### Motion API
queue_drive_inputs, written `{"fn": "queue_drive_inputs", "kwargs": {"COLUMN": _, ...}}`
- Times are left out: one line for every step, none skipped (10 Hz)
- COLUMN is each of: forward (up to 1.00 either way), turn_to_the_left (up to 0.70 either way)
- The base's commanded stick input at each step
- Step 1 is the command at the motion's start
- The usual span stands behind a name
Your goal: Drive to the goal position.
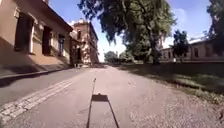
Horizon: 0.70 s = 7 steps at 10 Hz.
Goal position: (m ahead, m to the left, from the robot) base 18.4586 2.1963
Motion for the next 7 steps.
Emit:
{"fn": "queue_drive_inputs", "kwargs": {"forward": 0.7, "turn_to_the_left": 0.0}}
{"fn": "queue_drive_inputs", "kwargs": {"forward": 0.7, "turn_to_the_left": 0.0}}
{"fn": "queue_drive_inputs", "kwargs": {"forward": 0.7, "turn_to_the_left": 0.0}}
{"fn": "queue_drive_inputs", "kwargs": {"forward": 0.7, "turn_to_the_left": 0.0}}
{"fn": "queue_drive_inputs", "kwargs": {"forward": 0.7, "turn_to_the_left": 0.0}}
{"fn": "queue_drive_inputs", "kwargs": {"forward": 0.7, "turn_to_the_left": 0.0}}
{"fn": "queue_drive_inputs", "kwargs": {"forward": 0.7, "turn_to_the_left": 0.0}}
